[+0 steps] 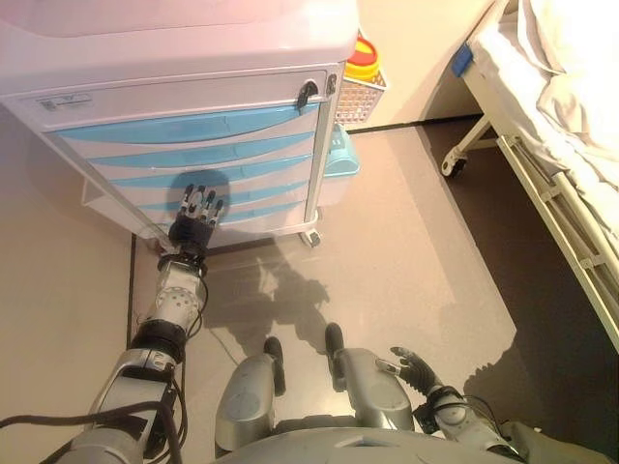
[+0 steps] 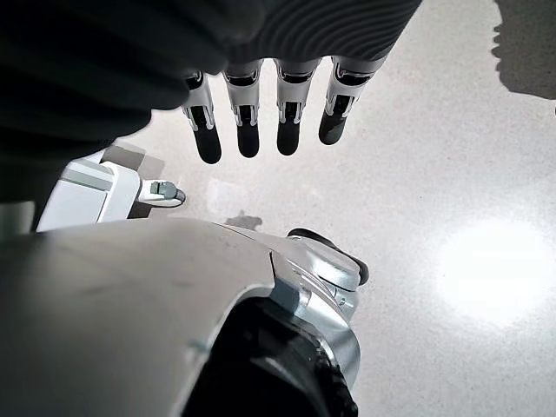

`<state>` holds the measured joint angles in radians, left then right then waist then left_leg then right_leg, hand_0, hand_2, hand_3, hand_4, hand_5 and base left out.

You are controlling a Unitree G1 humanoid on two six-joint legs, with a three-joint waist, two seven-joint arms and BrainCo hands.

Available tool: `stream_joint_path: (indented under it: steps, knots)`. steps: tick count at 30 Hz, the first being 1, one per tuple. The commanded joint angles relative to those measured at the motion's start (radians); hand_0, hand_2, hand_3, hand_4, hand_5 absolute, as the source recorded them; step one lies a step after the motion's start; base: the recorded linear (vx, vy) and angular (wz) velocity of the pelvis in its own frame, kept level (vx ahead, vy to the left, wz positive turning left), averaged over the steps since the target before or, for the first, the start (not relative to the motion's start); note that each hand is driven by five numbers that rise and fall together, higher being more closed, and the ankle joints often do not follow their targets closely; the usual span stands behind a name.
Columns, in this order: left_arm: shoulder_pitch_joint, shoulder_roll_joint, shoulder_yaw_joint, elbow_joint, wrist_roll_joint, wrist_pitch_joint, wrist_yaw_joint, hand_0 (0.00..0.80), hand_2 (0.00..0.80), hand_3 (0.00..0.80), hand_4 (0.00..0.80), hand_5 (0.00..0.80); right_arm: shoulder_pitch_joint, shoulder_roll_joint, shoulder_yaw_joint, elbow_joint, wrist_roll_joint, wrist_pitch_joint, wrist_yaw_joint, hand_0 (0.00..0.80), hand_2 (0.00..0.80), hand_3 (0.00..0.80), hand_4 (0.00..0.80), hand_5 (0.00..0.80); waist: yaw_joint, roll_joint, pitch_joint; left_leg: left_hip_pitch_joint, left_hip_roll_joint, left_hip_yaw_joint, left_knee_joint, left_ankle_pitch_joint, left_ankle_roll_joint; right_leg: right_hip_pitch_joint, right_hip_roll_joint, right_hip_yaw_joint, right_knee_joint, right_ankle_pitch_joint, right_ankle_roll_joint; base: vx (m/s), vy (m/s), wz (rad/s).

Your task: Open the drawer and pick up the medicine

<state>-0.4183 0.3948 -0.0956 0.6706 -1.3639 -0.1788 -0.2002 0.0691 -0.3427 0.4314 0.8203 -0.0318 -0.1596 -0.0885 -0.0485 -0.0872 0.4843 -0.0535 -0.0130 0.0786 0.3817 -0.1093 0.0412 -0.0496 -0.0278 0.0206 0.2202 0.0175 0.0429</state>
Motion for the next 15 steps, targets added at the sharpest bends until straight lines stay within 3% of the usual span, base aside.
stream_joint_path:
  steps: [1,7,15]
  knots:
    - [-0.002,0.017,-0.031,-0.109,-0.019,-0.052,-0.023,0.0,0.0,0.0,0.0,0.0,0.025,-0.007,0.063,-0.017,-0.04,-0.06,-0.047,0.0,0.0,0.0,0.0,0.0,0.012,0.005,-0.017,-0.15,-0.013,0.005,-0.019,0.115,-0.009,-0.092,0.045,-0.031,0.059,0.031,0.001,-0.222,-0.036,0.14]
    - [-0.144,0.048,-0.074,-0.149,-0.05,-0.123,-0.021,0.0,0.0,0.0,0.0,0.0,-0.068,-0.002,0.111,-0.038,-0.014,-0.117,-0.164,0.0,0.0,0.0,0.0,0.0,0.009,-0.027,0.034,-0.337,0.001,-0.026,0.028,0.096,-0.019,-0.279,0.085,-0.038,0.088,0.038,0.0,-0.294,-0.043,0.06]
    - [-0.284,0.099,-0.097,-0.187,-0.001,-0.2,-0.018,0.0,0.0,0.0,0.0,0.0,-0.16,-0.001,0.15,-0.096,0.019,-0.157,-0.198,0.0,0.0,0.0,0.0,0.0,0.007,-0.099,0.036,-0.529,-0.002,-0.055,0.019,0.079,-0.019,-0.39,0.117,-0.017,-0.014,0.068,0.015,-0.209,-0.069,0.04]
